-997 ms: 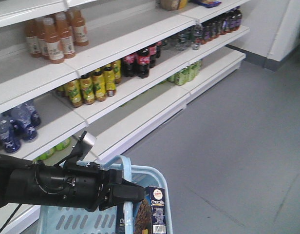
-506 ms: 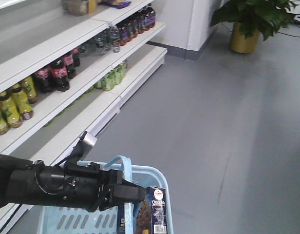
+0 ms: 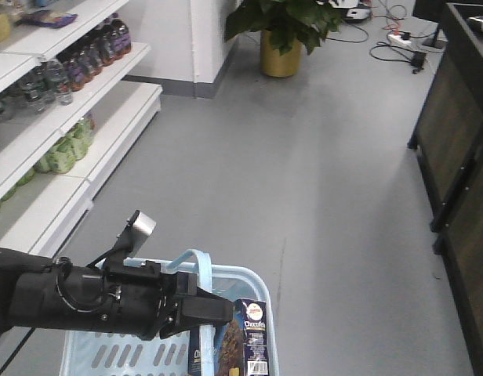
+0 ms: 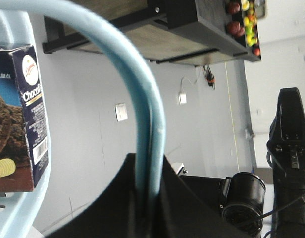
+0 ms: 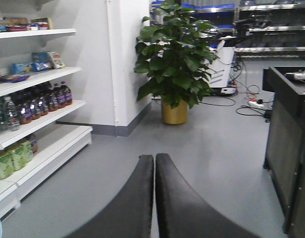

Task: Left arm holds basket, right arm returns cookies
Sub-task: 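Keep holding the basket while turning away from the shelves, then keep holding the basket while driving past the potted plant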

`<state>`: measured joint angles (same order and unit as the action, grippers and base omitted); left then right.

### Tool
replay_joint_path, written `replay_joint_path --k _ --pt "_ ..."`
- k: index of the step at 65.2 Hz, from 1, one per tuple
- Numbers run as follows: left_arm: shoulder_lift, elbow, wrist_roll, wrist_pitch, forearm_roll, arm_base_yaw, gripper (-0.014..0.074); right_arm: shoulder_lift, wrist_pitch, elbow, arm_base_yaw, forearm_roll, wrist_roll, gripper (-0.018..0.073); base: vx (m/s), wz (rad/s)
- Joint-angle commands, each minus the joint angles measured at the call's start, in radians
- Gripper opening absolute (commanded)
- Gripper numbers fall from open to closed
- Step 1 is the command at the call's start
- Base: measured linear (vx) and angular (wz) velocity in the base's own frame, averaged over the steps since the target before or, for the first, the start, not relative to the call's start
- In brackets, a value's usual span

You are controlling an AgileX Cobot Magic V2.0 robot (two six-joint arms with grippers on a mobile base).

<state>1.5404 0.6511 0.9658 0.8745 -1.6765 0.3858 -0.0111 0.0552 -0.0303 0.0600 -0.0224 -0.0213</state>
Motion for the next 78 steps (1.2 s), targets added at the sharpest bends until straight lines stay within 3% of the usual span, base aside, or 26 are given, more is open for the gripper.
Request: replay_joint_path --k 1,39,78 --pt "-0.046 0.024 0.012 0.072 -0.096 0.004 -0.0006 -0.011 -0.075 0.0 0.001 -0.009 0.001 -0.0008 0.14 -0.53" --pt "-0.046 0.024 0.012 0.072 -0.096 0.004 -0.0006 -0.011 -0.075 0.0 0.001 -0.009 0.001 -0.0008 0.14 -0.4" --pt "-0.046 0.024 0.012 0.072 -0.096 0.004 -0.0006 -0.011 -0.075 0.0 0.001 -0.009 0.001 -0.0008 0.23 0.0"
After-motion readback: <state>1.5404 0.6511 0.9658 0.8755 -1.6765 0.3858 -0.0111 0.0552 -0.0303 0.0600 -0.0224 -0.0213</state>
